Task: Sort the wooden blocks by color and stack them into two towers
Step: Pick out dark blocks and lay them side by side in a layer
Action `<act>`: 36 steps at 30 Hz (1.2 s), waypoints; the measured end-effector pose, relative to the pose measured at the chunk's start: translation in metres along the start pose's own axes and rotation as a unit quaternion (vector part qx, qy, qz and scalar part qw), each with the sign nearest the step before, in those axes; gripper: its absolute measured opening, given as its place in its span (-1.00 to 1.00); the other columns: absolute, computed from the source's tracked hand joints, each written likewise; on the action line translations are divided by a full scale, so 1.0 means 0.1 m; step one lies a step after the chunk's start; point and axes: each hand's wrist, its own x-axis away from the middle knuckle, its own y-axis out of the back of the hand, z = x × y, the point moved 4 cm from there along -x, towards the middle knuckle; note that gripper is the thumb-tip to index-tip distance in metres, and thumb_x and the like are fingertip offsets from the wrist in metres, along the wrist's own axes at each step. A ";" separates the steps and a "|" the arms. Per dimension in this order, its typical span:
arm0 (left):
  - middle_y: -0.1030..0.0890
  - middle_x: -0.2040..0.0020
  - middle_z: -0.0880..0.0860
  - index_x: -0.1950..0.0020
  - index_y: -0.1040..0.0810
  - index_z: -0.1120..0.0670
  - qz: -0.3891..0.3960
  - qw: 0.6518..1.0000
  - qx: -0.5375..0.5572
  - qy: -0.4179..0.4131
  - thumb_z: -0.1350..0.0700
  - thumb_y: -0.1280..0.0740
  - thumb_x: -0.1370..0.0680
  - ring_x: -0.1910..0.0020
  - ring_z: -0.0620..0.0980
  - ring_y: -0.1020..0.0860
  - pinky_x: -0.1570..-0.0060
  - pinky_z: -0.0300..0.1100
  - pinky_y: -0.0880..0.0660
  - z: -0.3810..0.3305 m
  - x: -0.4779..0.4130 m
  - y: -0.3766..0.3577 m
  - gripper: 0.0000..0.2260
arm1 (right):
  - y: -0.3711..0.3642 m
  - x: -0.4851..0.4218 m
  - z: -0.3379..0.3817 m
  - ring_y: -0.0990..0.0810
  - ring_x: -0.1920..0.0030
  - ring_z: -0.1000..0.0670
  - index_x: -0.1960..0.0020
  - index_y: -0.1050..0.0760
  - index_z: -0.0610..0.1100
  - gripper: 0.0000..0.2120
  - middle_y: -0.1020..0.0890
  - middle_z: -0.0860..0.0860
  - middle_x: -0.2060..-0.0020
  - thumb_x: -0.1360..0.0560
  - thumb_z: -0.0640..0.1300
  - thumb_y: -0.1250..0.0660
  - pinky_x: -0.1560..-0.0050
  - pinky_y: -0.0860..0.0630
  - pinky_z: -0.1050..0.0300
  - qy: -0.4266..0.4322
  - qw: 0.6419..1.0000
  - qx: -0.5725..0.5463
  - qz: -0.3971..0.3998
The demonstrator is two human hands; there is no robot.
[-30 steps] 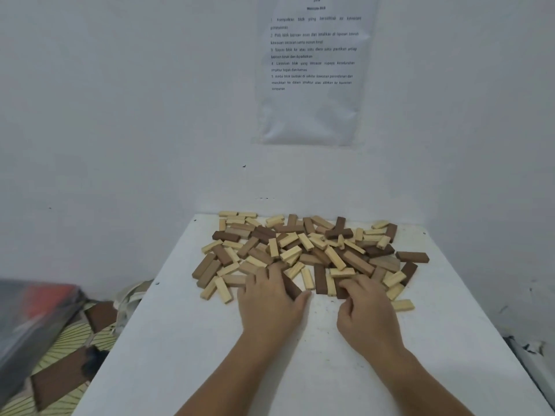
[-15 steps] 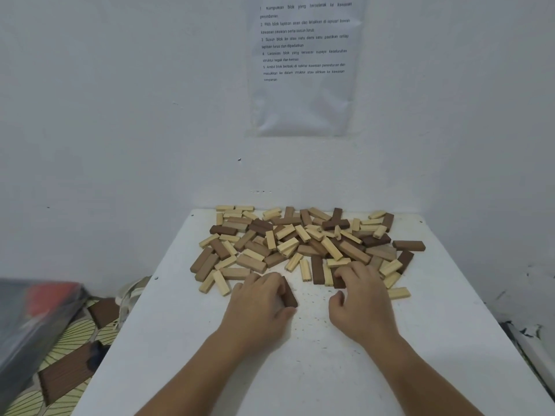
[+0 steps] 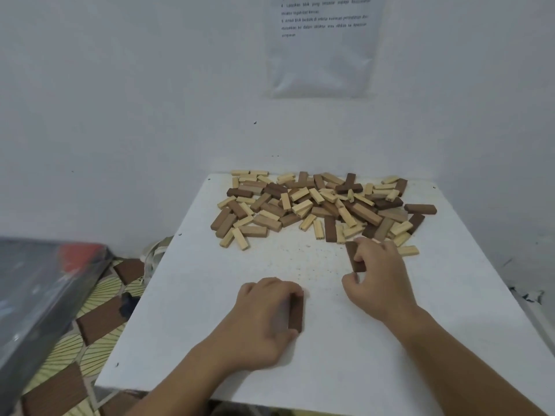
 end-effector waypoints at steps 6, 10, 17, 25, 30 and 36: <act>-0.41 -0.32 -0.30 -0.43 -0.35 -0.17 -0.040 0.999 -0.001 -0.011 -0.07 -0.37 -0.47 -0.38 -0.22 -0.35 -0.41 -0.03 -0.21 0.00 0.09 -0.08 -0.47 | 0.15 0.37 0.00 -0.35 -0.09 0.00 -0.26 -0.36 0.11 -0.50 -0.35 0.16 -0.11 -0.33 0.03 -0.33 -0.12 -0.40 -0.02 -0.027 0.992 0.012 0.125; -0.39 -0.37 -0.31 -0.46 -0.31 -0.20 -0.053 0.998 0.018 0.002 -0.10 -0.40 -0.45 -0.40 -0.24 -0.31 -0.43 -0.09 -0.22 0.03 0.10 -0.09 -0.41 | 0.22 0.48 -0.03 -0.28 -0.30 0.03 -0.49 -0.32 0.08 -0.36 -0.33 0.17 -0.27 -0.45 0.05 -0.41 -0.36 -0.35 -0.03 -0.057 0.983 -0.013 0.173; -0.40 -0.39 -0.33 -0.47 -0.33 -0.18 -0.074 0.996 0.037 0.016 -0.10 -0.42 -0.45 -0.42 -0.31 -0.27 -0.44 -0.15 -0.21 0.06 0.12 -0.09 -0.40 | 0.28 0.57 0.25 -0.35 -0.24 0.28 -0.41 -0.39 0.14 -0.38 -0.34 0.46 -0.20 -0.42 -0.08 -0.53 -0.29 -0.36 0.22 -0.027 0.981 -0.138 0.135; -0.39 -0.39 -0.34 -0.49 -0.31 -0.19 -0.071 0.997 0.032 0.017 -0.15 -0.44 -0.45 -0.41 -0.30 -0.26 -0.42 -0.10 -0.24 0.10 0.11 -0.12 -0.36 | 0.05 0.70 0.59 -0.31 -0.18 0.43 -0.46 -0.32 0.28 -0.29 -0.38 0.38 -0.19 -0.43 -0.02 -0.56 -0.12 -0.30 0.44 -0.007 0.962 -0.155 0.227; -0.40 -0.38 -0.31 -0.48 -0.31 -0.22 -0.067 0.997 0.024 0.010 -0.18 -0.45 -0.45 -0.41 -0.22 -0.30 -0.41 -0.07 -0.26 0.12 0.09 -0.14 -0.37 | -0.01 0.74 0.59 -0.34 -0.27 0.31 -0.48 -0.28 0.32 -0.29 -0.41 0.30 -0.23 -0.45 -0.01 -0.51 -0.30 -0.34 0.29 -0.009 0.955 -0.175 0.238; -0.39 -0.37 -0.30 -0.49 -0.30 -0.22 -0.066 0.998 0.010 0.002 -0.20 -0.45 -0.46 -0.41 -0.26 -0.25 -0.41 -0.07 -0.26 0.12 0.10 -0.15 -0.36 | -0.01 0.75 0.62 -0.34 -0.29 0.30 -0.42 -0.27 0.39 -0.32 -0.38 0.37 -0.25 -0.45 0.03 -0.52 -0.35 -0.34 0.27 0.011 0.953 -0.173 0.250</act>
